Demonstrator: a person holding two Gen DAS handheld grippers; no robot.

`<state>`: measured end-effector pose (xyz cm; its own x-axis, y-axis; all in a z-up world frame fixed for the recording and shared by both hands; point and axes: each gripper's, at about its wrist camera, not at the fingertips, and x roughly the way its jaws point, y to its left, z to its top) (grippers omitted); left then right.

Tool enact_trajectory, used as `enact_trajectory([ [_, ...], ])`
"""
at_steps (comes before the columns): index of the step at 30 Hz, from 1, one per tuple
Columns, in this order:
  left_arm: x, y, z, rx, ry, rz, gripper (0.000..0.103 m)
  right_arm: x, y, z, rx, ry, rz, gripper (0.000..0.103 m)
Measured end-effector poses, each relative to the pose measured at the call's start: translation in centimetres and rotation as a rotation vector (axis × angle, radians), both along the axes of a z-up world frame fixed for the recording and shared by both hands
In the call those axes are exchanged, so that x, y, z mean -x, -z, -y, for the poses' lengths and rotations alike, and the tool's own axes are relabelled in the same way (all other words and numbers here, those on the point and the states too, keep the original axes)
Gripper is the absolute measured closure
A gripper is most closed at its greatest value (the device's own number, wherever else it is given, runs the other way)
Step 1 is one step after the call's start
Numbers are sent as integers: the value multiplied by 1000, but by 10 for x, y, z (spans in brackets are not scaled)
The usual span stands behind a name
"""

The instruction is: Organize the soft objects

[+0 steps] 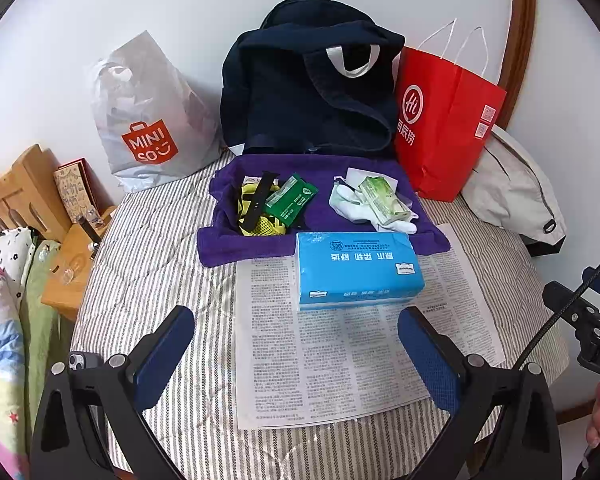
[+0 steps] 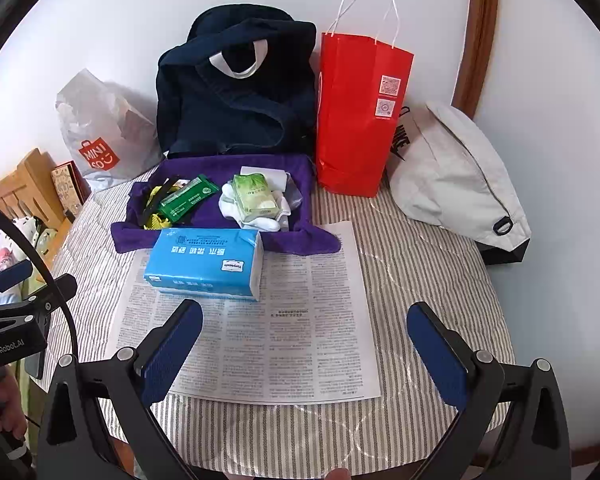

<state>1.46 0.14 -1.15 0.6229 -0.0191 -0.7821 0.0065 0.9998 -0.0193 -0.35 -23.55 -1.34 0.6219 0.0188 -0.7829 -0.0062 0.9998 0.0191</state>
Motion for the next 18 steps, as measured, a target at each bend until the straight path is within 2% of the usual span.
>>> enact_trajectory([
  [18,1,-4,-4,3,18,8,0,2,-2,2,8,2,-1,2],
])
